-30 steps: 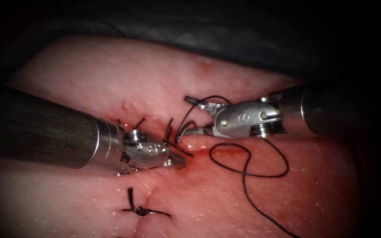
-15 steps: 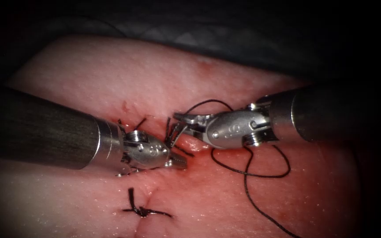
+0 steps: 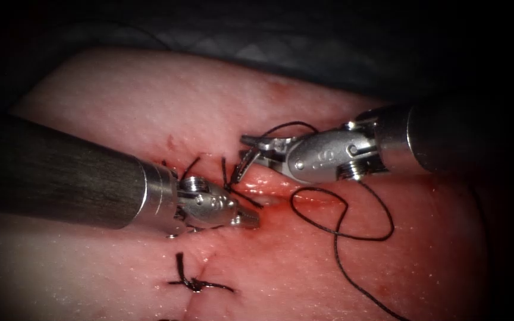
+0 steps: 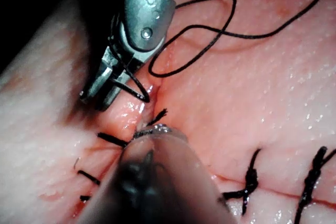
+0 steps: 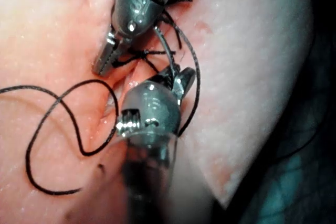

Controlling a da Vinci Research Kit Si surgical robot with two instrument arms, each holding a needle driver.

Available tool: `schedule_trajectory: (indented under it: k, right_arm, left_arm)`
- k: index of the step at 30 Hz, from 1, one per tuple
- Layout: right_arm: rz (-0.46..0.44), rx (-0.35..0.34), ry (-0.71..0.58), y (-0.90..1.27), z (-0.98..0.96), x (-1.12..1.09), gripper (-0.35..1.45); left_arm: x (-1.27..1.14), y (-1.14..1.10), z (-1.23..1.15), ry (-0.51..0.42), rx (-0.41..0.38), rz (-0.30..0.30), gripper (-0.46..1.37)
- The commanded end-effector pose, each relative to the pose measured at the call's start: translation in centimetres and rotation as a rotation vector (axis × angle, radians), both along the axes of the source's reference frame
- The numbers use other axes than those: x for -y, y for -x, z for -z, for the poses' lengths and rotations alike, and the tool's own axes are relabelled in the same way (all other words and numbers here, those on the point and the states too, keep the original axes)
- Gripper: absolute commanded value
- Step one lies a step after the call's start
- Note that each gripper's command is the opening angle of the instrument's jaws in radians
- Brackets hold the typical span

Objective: Wound Closure
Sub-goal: With right hand, pierce needle above the wound

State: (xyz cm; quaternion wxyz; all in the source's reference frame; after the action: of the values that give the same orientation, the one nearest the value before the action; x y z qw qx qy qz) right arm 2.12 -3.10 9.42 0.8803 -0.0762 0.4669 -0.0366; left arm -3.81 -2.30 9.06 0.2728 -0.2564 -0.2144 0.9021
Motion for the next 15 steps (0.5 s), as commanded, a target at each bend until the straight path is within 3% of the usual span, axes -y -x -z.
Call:
schedule_trajectory:
  k: [1,6,8,15]
  right_arm:
    - [-0.006,0.000,0.001,0.00,0.00,-0.01,-0.35]
    - [-0.009,-0.001,0.000,0.00,0.01,-0.03,-0.35]
    - [-0.013,-0.005,0.001,0.00,0.02,-0.04,-0.35]
    - [-0.024,-0.025,0.017,0.00,0.09,-0.11,-0.35]
  left_arm:
    - [0.01,0.00,-0.03,-0.019,-0.005,-0.004,-0.32]
    - [0.17,0.00,-0.28,-0.073,-0.041,-0.034,-0.23]
    - [0.22,-0.01,-0.37,-0.089,-0.046,-0.040,-0.34]
    - [0.36,-0.06,-0.45,-0.142,-0.049,-0.053,-0.33]
